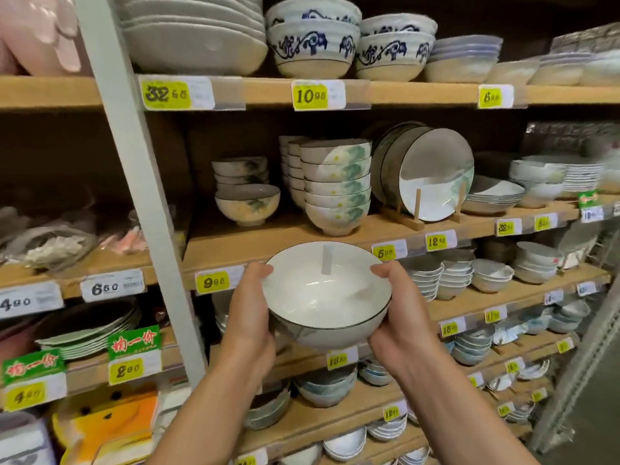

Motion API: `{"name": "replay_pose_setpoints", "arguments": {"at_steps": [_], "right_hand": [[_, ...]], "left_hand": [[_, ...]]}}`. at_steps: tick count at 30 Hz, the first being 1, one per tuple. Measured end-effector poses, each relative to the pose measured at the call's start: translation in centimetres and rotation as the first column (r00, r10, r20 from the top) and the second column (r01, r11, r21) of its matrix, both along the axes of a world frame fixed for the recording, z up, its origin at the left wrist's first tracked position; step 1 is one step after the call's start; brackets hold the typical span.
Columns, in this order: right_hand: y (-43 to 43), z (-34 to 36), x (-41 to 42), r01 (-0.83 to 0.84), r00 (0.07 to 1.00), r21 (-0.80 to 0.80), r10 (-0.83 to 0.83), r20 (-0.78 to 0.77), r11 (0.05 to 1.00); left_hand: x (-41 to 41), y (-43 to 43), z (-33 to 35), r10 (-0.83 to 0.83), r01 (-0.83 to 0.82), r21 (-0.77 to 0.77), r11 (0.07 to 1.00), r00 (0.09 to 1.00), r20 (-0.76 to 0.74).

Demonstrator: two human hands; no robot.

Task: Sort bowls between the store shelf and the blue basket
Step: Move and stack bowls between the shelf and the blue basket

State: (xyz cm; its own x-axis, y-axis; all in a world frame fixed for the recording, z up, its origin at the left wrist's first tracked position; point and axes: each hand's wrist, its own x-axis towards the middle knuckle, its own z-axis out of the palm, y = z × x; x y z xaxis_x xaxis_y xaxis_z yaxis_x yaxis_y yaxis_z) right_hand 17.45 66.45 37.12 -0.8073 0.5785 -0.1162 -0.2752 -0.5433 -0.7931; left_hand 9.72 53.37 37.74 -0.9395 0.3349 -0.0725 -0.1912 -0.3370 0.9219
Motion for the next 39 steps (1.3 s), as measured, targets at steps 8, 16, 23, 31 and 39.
{"name": "replay_pose_setpoints", "arguments": {"at_steps": [8, 16, 23, 31, 39], "right_hand": [[3.0, 3.1, -8.3, -0.097, 0.994, -0.018, 0.096, -0.056, 0.995], [5.7, 5.2, -15.5, -0.311, 0.95, 0.038, 0.311, -0.01, 0.95], [6.3, 5.7, -19.4, -0.581, 0.812, 0.038, 0.576, 0.094, 0.813], [4.4, 2.7, -18.9, -0.424, 0.881, 0.368, 0.471, -0.042, 0.827], [3.7, 5.3, -23.9, -0.188, 0.974, 0.332, 0.218, -0.055, 0.924]], "left_hand": [[-7.7, 2.1, 2.5, 0.004, -0.005, -0.003, 1.0, 0.997, -0.072], [-13.6, 1.9, 3.3, -0.057, 0.06, 0.078, 0.995, 0.997, -0.048], [-14.7, 2.3, 3.5, 0.04, -0.063, 0.226, 0.972, 0.994, 0.104], [-14.5, 3.4, 3.9, 0.325, -0.341, 0.27, 0.9, 0.94, 0.102], [-16.1, 4.0, 4.1, 0.393, -0.352, 0.233, 0.906, 0.906, -0.156]]}}
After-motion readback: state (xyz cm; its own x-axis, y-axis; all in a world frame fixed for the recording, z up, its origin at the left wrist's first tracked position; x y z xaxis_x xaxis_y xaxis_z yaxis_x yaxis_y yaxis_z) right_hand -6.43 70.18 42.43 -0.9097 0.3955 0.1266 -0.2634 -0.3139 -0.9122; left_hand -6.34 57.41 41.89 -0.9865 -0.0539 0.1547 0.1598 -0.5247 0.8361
